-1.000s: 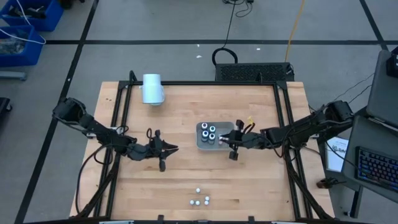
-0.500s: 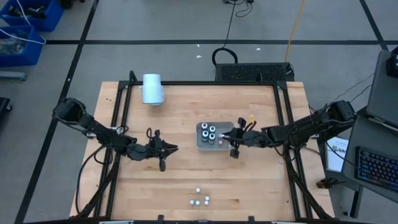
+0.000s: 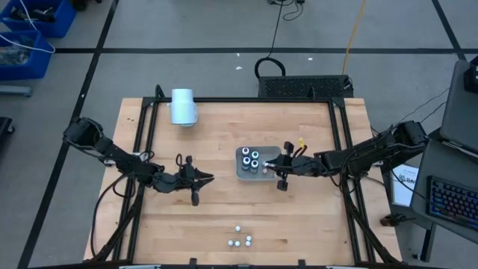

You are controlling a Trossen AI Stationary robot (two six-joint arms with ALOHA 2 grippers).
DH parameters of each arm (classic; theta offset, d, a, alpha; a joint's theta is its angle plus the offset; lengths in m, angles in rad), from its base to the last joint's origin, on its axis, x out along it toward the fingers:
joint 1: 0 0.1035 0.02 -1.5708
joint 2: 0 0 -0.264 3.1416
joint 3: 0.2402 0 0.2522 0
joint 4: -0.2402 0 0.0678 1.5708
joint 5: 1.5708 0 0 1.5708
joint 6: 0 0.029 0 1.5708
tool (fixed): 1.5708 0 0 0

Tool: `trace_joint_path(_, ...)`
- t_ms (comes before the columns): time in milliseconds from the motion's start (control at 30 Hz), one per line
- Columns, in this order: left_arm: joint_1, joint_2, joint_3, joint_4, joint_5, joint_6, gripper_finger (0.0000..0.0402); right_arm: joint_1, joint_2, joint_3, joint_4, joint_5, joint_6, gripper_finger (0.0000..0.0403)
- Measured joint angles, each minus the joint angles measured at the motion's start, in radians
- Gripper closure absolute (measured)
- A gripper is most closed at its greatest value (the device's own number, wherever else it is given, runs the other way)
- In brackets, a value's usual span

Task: Pick & Place food coloring
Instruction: Put the small orange food coloring bottle into the gray bin

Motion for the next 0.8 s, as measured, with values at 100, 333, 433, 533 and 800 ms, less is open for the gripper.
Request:
trace_joint_path(100,0.0,0.0,0.0,0.0,-0.019,0.015,0.035,0.001,0.0,0.0,-0.001,0.055,0.01,0.0358)
trace_joint_path(333,0.0,0.0,0.0,0.0,-0.044,0.018,0.035,-0.045,0.0,0.0,-0.072,0.155,0.052,0.0358)
trace_joint_path(433,0.001,0.0,0.0,0.0,-0.044,0.018,0.035,-0.068,0.005,0.0,-0.105,0.154,0.093,0.0358)
trace_joint_path(533,0.001,0.0,0.0,0.0,-0.044,0.018,0.035,-0.073,0.008,-0.002,-0.11,0.151,0.111,0.0358)
trace_joint_path(800,0.001,0.0,0.0,0.0,-0.044,0.018,0.035,-0.073,0.008,-0.095,0.019,0.151,0.142,0.0358)
